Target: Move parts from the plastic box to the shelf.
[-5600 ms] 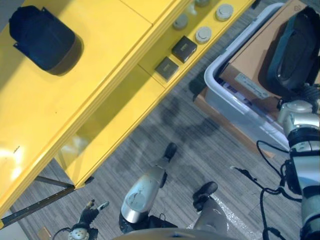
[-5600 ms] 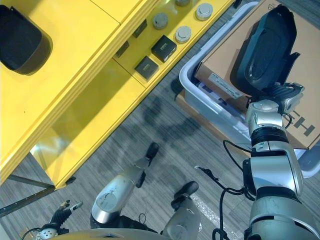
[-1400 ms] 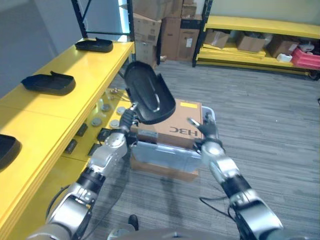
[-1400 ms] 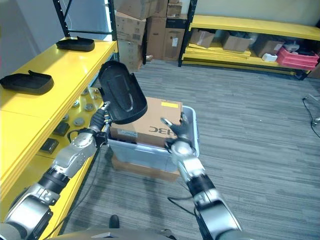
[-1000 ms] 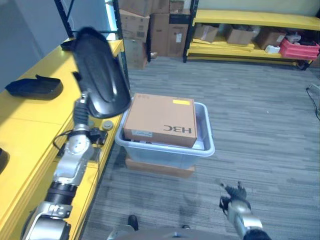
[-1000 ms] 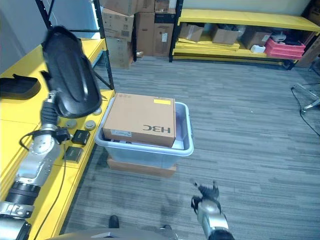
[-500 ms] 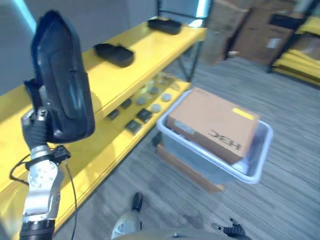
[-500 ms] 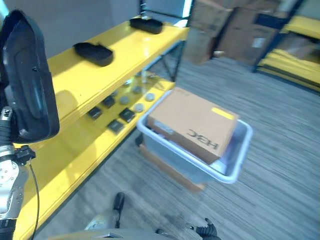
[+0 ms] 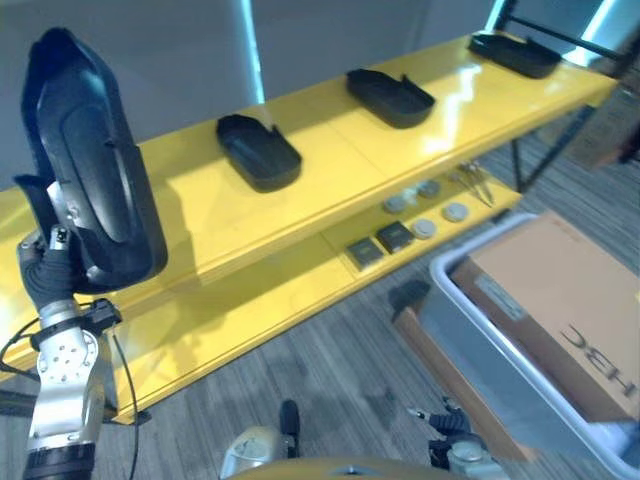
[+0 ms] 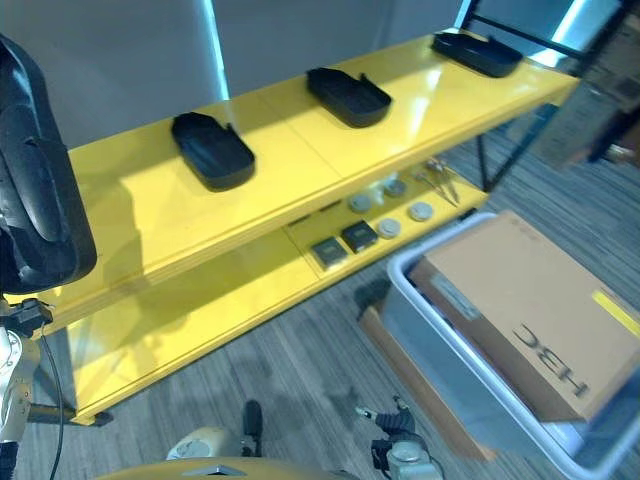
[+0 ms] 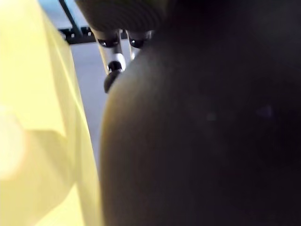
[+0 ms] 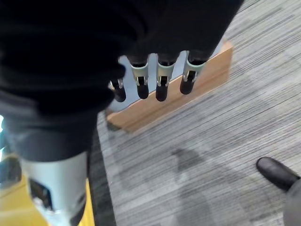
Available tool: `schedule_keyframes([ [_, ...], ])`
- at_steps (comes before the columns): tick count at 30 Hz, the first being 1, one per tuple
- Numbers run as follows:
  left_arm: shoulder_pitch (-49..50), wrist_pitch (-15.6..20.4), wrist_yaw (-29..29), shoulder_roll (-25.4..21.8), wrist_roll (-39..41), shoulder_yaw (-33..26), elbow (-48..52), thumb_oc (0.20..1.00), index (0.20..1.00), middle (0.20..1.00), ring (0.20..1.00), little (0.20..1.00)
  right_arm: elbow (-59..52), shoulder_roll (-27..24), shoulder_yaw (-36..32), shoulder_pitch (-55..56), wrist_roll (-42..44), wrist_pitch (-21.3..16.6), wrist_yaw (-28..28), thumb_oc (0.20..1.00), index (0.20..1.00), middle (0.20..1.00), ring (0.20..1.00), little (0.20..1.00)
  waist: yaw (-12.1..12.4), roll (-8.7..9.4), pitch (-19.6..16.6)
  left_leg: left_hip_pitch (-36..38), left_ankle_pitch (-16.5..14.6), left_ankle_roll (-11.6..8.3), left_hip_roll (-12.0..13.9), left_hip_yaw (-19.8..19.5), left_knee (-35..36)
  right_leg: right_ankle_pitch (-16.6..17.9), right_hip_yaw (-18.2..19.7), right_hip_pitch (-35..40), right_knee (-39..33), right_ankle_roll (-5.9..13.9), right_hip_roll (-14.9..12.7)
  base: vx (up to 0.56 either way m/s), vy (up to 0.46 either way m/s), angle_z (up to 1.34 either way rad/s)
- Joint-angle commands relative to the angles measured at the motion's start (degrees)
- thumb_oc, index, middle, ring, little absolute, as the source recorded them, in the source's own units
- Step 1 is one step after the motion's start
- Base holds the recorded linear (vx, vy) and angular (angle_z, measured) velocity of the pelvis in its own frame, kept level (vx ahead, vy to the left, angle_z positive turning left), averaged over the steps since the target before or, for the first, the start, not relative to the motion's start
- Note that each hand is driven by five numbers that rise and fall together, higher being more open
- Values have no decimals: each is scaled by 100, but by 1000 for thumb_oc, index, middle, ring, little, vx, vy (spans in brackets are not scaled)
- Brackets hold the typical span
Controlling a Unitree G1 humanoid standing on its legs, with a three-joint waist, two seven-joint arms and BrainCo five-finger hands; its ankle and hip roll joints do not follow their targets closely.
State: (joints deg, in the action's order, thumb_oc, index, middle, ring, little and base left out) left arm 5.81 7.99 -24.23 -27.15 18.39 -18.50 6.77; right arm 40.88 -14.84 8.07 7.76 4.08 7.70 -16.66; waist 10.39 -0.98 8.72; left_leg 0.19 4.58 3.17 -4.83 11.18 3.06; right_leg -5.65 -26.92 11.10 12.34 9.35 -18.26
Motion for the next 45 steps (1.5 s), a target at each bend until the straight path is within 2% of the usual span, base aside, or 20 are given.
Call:
schedule_keyframes([
  [1,-374,439,55,-548,-107,-130,-10,200,200,200,200,200,2,-62,58,116,3,-7,-112,1000,1000,1000,1000,1000,-113,-114,-178,-258,-136,-37,-61,-550,-171,679,563,-512,1540,236,6,262,281,42],
  [2,-443,414,28,-588,-137,-48,-65,200,200,200,200,200,27,-63,41,126,47,-24,-110,1000,1000,1000,1000,1000,-170,-147,-156,-193,-187,55,-143,-632,-174,827,761,-730,2064,269,-54,133,236,58],
  [4,-542,392,-32,-649,-203,73,-154,200,200,200,200,200,96,-97,13,127,32,-84,-80,1000,1000,1000,1000,1000,-279,-285,-112,-136,-131,188,-149,-702,-166,1043,1035,-1090,2725,128,23,82,158,60],
  [5,-616,409,-78,-668,-205,207,-231,200,200,200,200,200,158,-129,-16,123,42,-117,-67,1000,1000,1000,1000,1000,-487,-412,-32,30,-166,226,-152,-939,-117,1078,1458,-1711,3174,19,409,130,79,58],
  [7,-680,433,-125,-681,-206,314,-277,200,200,200,200,200,227,-173,-30,114,81,-160,-67,1000,1000,1000,1000,1000,-636,-464,29,141,-194,223,-165,-1122,-78,1026,1662,-2080,3104,-88,657,92,-34,37],
  [8,-718,435,-146,-673,-188,374,-275,200,200,200,200,200,279,-193,-56,111,84,-200,-55,1000,1000,1000,1000,1000,-727,-469,70,198,-229,212,-169,-1232,-79,1030,1756,-2203,2842,-137,765,221,-273,78],
  [9,-790,382,-100,-621,-222,450,-202,200,200,200,200,200,492,-201,-153,78,169,-345,-33,1000,1000,1000,1000,1000,-888,-359,156,306,-398,148,-194,-1517,-181,1159,1961,-2189,1541,-141,931,236,-301,93],
  [10,-806,363,-109,-610,-240,457,-183,200,200,200,200,200,533,-199,-178,68,151,-366,-17,1000,1000,1000,1000,1000,-914,-338,158,300,-417,133,-196,-1568,-202,1206,1998,-2185,1258,-137,961,295,-397,100],
  [11,-813,360,-48,-594,-219,495,-127,200,200,200,200,200,646,-178,-262,61,160,-434,-7,1000,1000,1000,1000,1000,-1000,-203,160,358,-558,110,-269,-1757,-263,1389,2246,-2227,387,-55,1027,226,-301,84],
  [13,-718,461,-12,-596,-210,547,-77,200,200,200,200,200,627,-107,-332,143,107,-406,-26,1000,1000,1000,1000,1000,-1145,-116,190,497,-764,96,-204,-1985,-363,1536,2631,-2205,-127,27,1214,252,-316,114],
  [17,-758,221,5,-581,-170,577,118,200,200,200,200,200,724,-187,-331,148,110,-421,48,1000,1000,1000,1000,1000,-1107,-18,53,583,-610,-89,19,-1924,-154,1301,2416,-1709,-708,13,1270,164,-217,79],
  [20,-901,-174,-132,-496,-297,707,245,200,200,200,200,200,875,-319,-235,44,142,-385,64,1000,1000,1000,1000,1000,-1050,74,-103,470,-516,-288,262,-1682,-180,1137,2264,-1247,-1109,-128,1374,174,-198,32],
  [26,-977,-382,-228,-402,-324,788,121,200,200,200,200,200,576,-457,-237,129,307,-199,17,1000,1000,1000,1000,1000,-1063,142,-112,119,-428,-506,564,-1258,-520,900,1973,-1056,-1135,-308,1419,82,-115,19],
  [32,-1069,-512,-140,-386,-499,895,-145,200,200,200,200,200,623,-496,-311,182,143,-162,105,1000,1000,1000,1000,1000,-1207,105,-45,-86,-446,-557,808,-829,-909,682,1795,-1178,-805,-414,1388,9,13,21],
  [33,-1268,-671,-163,-476,-609,1090,-394,200,200,200,200,200,698,-606,-326,124,214,-231,106,1000,1000,1000,1000,1000,-1336,-8,3,-95,-155,-674,1179,-599,-747,593,1706,-1300,-599,-450,1352,-55,143,46],
  [34,-1303,-711,-158,-499,-630,1116,-429,200,200,200,200,200,711,-626,-329,109,231,-242,108,1000,1000,1000,1000,1000,-1349,-28,10,-90,-86,-702,1231,-590,-702,580,1700,-1311,-575,-455,1351,-38,239,59],
  [36,-1502,-903,-166,-626,-634,1242,-719,200,200,200,200,200,768,-763,-358,54,316,-269,167,1000,1000,1000,1000,1000,-1434,-143,62,-169,408,-897,1546,-540,-574,490,1720,-1254,-511,-464,1322,42,201,53],
  [39,-1623,-1133,-227,-744,-760,1350,-953,200,200,200,200,200,785,-804,-416,-4,335,-240,219,1000,1000,1000,1000,1000,-1478,-165,44,-11,197,-876,1523,-496,-441,485,1715,-1224,-494,-410,1146,41,210,13],
  [40,-1740,-1426,-226,-849,-834,1397,-1247,200,200,200,200,200,791,-851,-379,-30,468,-199,221,1000,1000,1000,1000,1000,-1527,-256,21,132,127,-859,1470,-447,-310,488,1742,-1237,-424,-352,1034,98,272,-24],
  [45,-2194,-1650,-329,-1242,-943,1624,-2430,200,200,200,200,200,643,-774,-288,100,164,-137,444,1000,1000,1000,1000,1000,-1746,-362,-56,393,6,-798,1287,-299,-146,565,1903,-1164,-443,-186,881,94,175,-16],
])
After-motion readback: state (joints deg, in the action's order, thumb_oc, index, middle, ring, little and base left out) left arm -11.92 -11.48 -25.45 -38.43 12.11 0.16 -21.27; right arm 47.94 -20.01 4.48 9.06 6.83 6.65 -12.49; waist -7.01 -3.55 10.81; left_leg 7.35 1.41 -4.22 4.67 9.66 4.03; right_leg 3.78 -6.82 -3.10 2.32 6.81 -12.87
